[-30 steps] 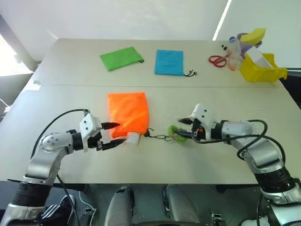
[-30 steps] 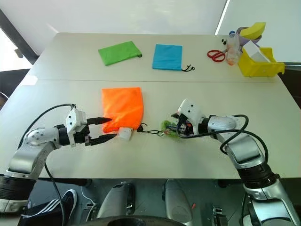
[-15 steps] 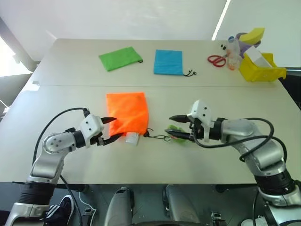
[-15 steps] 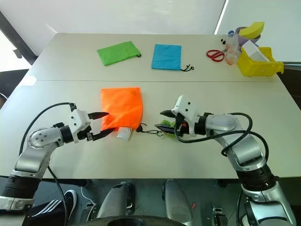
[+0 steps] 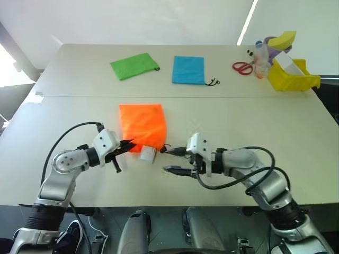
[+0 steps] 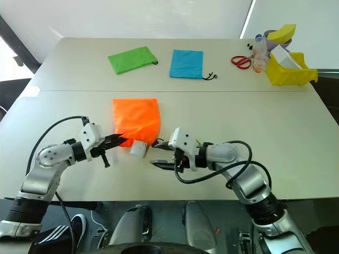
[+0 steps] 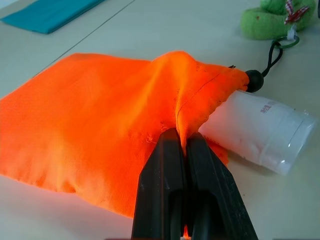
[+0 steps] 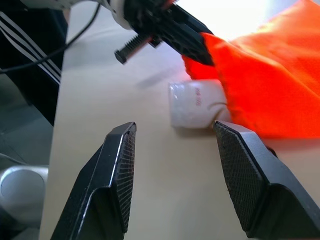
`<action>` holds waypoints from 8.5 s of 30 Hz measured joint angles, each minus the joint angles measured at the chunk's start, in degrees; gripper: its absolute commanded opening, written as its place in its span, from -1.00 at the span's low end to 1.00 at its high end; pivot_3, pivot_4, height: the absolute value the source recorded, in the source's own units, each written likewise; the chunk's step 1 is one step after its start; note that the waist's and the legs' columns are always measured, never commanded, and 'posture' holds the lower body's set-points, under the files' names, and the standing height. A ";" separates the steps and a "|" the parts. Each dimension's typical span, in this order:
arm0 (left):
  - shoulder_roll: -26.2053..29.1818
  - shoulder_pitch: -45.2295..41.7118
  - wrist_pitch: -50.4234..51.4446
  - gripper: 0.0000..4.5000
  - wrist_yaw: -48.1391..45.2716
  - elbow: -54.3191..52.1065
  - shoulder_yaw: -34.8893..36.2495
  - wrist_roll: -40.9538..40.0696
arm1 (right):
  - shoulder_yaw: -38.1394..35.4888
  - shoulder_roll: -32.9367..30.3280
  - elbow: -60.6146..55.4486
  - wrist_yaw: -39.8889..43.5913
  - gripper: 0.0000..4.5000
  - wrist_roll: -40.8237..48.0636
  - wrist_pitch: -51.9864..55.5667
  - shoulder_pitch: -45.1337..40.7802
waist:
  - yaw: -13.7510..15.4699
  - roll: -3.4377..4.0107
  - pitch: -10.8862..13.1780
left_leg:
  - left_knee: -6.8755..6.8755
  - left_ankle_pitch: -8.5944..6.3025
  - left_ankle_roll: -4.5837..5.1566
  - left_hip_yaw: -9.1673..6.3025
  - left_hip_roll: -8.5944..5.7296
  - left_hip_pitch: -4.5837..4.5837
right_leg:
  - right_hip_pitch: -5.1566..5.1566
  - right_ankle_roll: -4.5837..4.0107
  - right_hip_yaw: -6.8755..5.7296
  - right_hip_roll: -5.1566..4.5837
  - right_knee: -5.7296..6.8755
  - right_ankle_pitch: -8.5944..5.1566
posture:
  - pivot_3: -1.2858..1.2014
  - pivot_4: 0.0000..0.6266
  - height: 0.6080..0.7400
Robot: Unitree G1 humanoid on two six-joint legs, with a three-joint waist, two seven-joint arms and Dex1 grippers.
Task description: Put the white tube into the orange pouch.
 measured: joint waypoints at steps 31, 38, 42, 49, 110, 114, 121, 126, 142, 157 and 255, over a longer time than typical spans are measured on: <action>0.10 0.22 4.44 -0.97 -0.65 -4.26 1.07 -3.72 | 1.50 -3.31 10.57 -2.15 0.15 -13.40 -6.71 -3.05 | 0.04 0.00 0.00 | -0.01 0.04 0.00 0.01 -0.02 0.01 | 0.00 -0.04 0.00 -0.01 0.01 0.04 | 0.03 -0.52 1.00; -0.34 -2.77 11.89 -0.97 -0.33 -5.09 2.47 -10.14 | 2.14 -0.82 11.60 -3.31 0.15 -15.24 -7.16 -3.50 | 0.01 0.00 0.00 | 0.00 0.04 0.00 0.00 -0.02 0.00 | 0.00 -0.03 0.00 -0.01 0.03 0.04 | 0.03 -0.52 1.00; 0.04 -4.30 17.59 -0.97 -0.30 -6.43 4.11 -14.70 | 2.12 -0.68 12.62 -3.72 0.15 -16.30 -7.36 -3.49 | 0.01 0.00 0.00 | -0.01 0.04 0.00 -0.01 -0.03 0.00 | 0.00 0.00 -0.01 -0.01 0.03 0.06 | 0.03 -0.52 1.00; 0.34 -7.17 24.13 -0.97 0.08 -6.98 6.66 -20.05 | 1.82 -0.08 12.84 -4.07 0.15 -16.74 -7.76 -3.50 | -0.13 0.00 0.00 | 0.00 0.04 0.00 -0.01 -0.03 0.00 | -0.01 0.03 0.01 0.01 0.03 0.07 | 0.03 -0.52 1.00; 1.36 -12.04 36.51 -1.00 3.21 -4.94 13.60 -30.67 | -23.16 0.05 2.42 0.46 -0.97 13.84 14.53 -9.08 | -0.02 -0.01 0.01 | -0.03 0.05 -0.02 -0.03 -0.02 -0.02 | -0.04 0.09 0.00 0.01 0.02 0.12 | 0.03 -0.52 1.00; 1.71 -13.82 38.05 -1.00 4.48 -4.43 15.79 -32.72 | -26.85 3.24 2.17 -4.26 -0.97 20.82 18.35 -11.79 | -0.15 -0.01 0.01 | -0.05 0.05 -0.02 -0.02 -0.02 -0.02 | -0.04 0.09 0.01 0.00 0.02 0.12 | 0.03 -0.52 1.00; 5.18 -5.92 31.76 -1.00 -1.42 -6.16 10.10 -24.78 | -28.53 2.87 2.33 -7.18 -0.97 26.48 20.82 -11.65 | 0.04 0.00 0.02 | -0.17 0.04 -0.01 0.00 -0.03 -0.05 | -0.07 0.08 0.00 -0.04 -0.05 0.11 | 0.03 -0.52 1.00; 7.67 -4.38 24.48 -1.00 -4.81 -7.20 7.63 -19.37 | -30.06 1.56 2.75 -8.39 -0.97 28.62 21.51 -11.61 | 0.18 0.01 0.02 | -0.15 0.05 -0.01 0.02 -0.02 -0.04 | -0.07 -0.02 0.02 -0.05 -0.10 0.07 | 0.03 -0.52 1.00; 5.66 3.25 19.37 -1.00 -6.28 -9.78 4.38 -14.71 | -26.11 -5.83 -0.81 -4.78 -0.97 26.72 20.05 0.16 | -0.05 0.01 0.02 | -0.17 0.04 0.01 0.04 -0.01 -0.06 | -0.07 0.05 0.03 -0.05 -0.18 0.11 | 0.03 -0.52 1.00; 4.47 5.71 20.16 0.49 -7.29 -9.48 3.57 -16.34 | -22.26 -9.18 -3.07 -3.04 -1.00 23.33 17.21 5.44 | 0.02 0.01 0.02 | -0.15 0.04 0.01 0.03 0.00 -0.05 | -0.06 0.03 0.03 -0.03 -0.19 0.09 | 0.03 -0.52 1.00; -1.37 3.27 2.38 -0.97 1.39 -4.16 -4.37 1.25 | -13.50 -13.41 4.83 2.43 -1.00 0.11 2.89 6.01 | 1.48 0.01 -0.01 | 0.01 0.19 0.24 0.09 -0.02 0.04 | 0.14 -0.24 0.07 -0.05 -0.24 0.14 | 0.03 -0.52 1.00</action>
